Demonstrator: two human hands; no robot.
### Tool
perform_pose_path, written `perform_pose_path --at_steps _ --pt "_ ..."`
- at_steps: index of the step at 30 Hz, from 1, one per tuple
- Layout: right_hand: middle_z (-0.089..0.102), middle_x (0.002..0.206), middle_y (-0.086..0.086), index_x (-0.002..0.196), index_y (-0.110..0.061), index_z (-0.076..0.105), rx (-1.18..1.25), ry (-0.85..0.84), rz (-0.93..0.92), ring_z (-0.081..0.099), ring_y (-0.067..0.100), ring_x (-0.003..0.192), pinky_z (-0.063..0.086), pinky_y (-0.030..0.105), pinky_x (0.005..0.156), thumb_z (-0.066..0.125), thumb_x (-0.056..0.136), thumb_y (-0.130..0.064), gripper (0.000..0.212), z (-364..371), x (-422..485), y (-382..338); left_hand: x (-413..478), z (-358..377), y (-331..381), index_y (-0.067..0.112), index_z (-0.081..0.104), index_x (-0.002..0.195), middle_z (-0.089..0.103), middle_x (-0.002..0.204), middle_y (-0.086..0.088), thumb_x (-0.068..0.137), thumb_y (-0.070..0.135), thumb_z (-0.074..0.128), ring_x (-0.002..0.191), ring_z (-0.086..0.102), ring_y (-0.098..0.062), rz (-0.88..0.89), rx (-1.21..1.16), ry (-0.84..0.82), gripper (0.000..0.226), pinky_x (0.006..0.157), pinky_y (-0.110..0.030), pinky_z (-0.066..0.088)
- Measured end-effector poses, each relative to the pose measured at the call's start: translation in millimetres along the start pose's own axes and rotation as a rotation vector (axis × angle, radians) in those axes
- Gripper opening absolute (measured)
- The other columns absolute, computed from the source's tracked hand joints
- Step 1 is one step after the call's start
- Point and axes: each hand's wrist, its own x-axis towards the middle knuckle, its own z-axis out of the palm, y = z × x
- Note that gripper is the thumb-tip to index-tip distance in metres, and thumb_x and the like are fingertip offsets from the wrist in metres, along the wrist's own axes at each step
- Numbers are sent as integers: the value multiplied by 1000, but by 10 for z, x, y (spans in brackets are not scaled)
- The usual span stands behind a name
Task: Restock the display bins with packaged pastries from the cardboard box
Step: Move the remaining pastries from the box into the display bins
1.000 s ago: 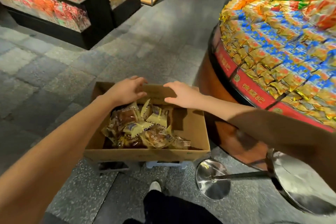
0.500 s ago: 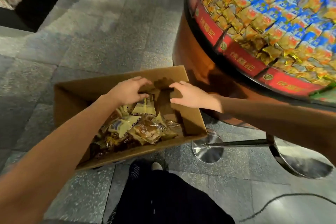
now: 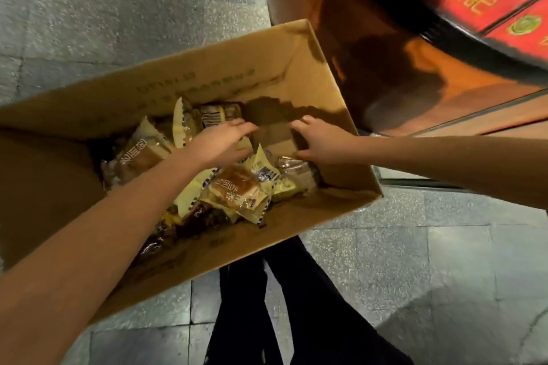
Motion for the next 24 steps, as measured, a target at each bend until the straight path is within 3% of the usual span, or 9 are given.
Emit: perform_pose_path --at_steps 5,12,15,21,24 --pt "37 145 11 151 -19 24 -24 -69 -18 41 30 129 41 45 106 68 89 -36 78 378 430 267 351 442 -268 29 44 141 47 143 0 95 40 58 132 43 -20 -17 -26 -3 49 101 -39 42" --pt "31 150 14 153 -25 20 -17 -168 2 35 36 134 37 45 107 74 85 -22 87 790 772 390 668 708 -448 24 43 143 47 143 -2 95 35 59 136 36 -22 0 -50 -15 52 108 -43 34" --pt "36 146 13 153 -25 22 18 -185 47 38 35 132 39 43 103 76 82 -18 89 910 825 432 740 760 -500 25 43 144 48 144 -1 92 36 64 135 37 -20 -10 -130 -47 58 106 -39 34" --pt "45 143 14 148 -16 34 13 -288 66 42 33 132 39 37 102 71 87 -15 72 1000 921 398 737 849 -641 29 48 140 52 140 4 88 38 69 133 38 -19 -33 -290 -68 57 103 -39 35" --pt "48 143 14 149 -14 32 29 -359 85 47 33 129 43 36 98 73 86 -18 76 1115 1033 414 743 888 -632 31 50 137 50 136 6 88 36 69 132 37 -17 -33 -318 -104 53 103 -40 35"
